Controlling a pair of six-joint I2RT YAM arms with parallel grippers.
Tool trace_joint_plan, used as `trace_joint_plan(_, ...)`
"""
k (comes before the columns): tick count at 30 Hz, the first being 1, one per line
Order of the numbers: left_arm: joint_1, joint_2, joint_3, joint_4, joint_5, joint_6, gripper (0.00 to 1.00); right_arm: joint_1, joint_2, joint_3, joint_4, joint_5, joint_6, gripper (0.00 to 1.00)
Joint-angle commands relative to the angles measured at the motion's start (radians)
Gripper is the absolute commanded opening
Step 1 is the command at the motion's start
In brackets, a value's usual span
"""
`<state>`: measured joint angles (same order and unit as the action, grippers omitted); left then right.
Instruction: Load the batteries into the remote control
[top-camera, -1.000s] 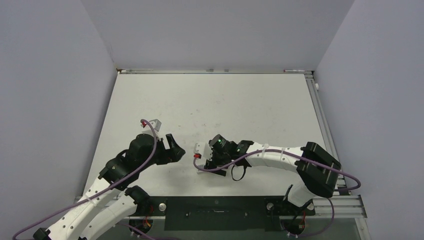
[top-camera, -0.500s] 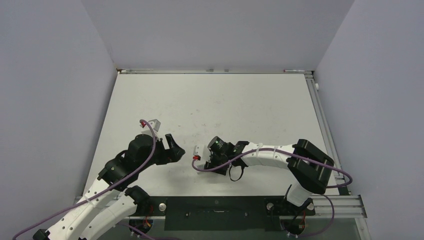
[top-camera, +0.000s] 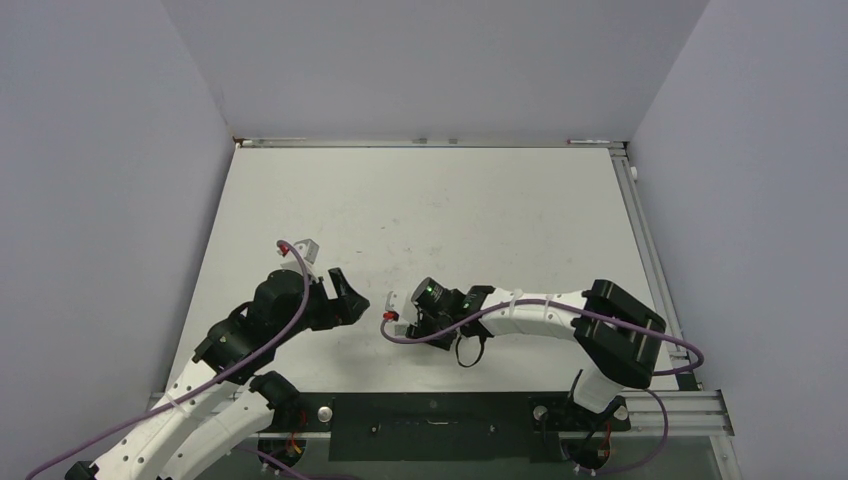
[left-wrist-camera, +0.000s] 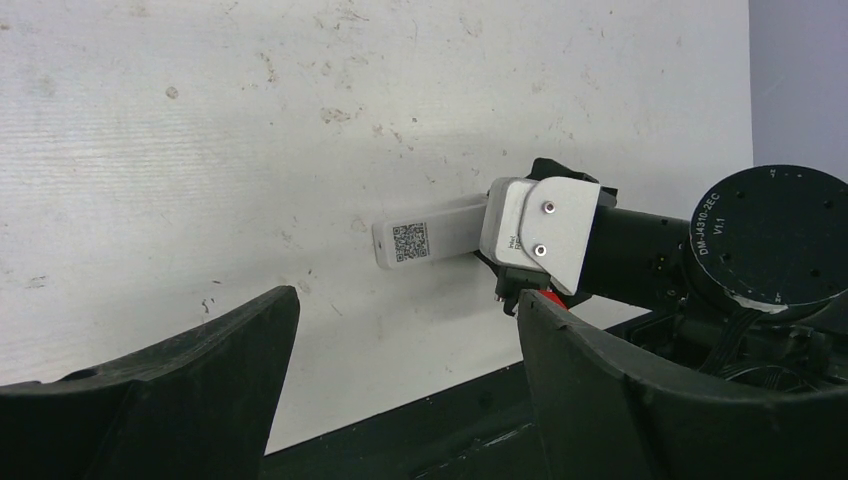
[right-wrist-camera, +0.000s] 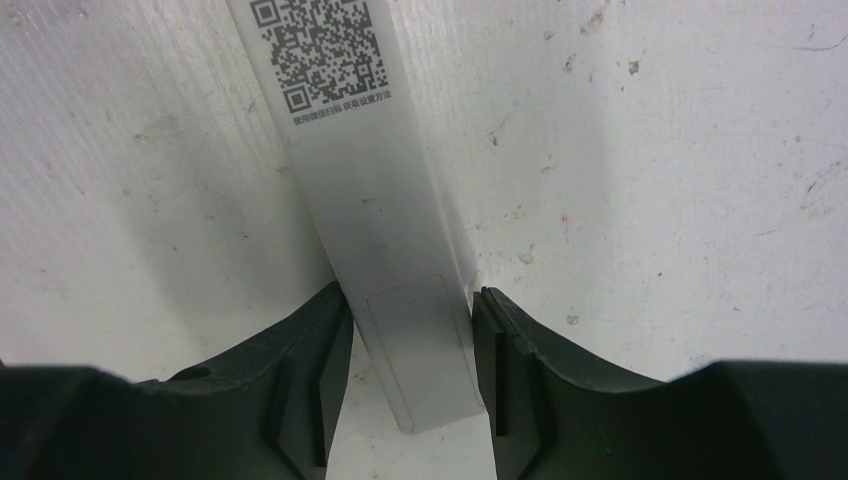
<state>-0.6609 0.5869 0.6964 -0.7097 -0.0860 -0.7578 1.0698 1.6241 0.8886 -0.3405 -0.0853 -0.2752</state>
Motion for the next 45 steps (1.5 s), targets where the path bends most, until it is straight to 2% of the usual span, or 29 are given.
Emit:
trace_joint_plan(1,0.005,-0.007,0.001,-0.01,-0.014,-0.041,0.78,0.022,-0.026,-0.009,0.003,0.045,0.09,0.09)
trace_joint_plan(11,0.005,-0.024,-0.021,-0.009,-0.011,-0.105,0.78,0.021,-0.169,-0.042,-0.002,0.082,0.27,0.09)
trace_joint_plan(19,0.006,-0.033,-0.039,0.039,0.044,-0.143,0.78,0.016,-0.293,-0.074,0.015,0.101,0.426,0.09)
trace_joint_plan(28,0.007,-0.072,-0.111,0.196,0.188,-0.18,0.88,0.016,-0.43,-0.17,0.161,0.041,0.622,0.08)
trace_joint_plan(45,0.007,-0.133,-0.206,0.49,0.373,-0.225,0.94,0.011,-0.624,-0.281,0.454,-0.005,0.884,0.09)
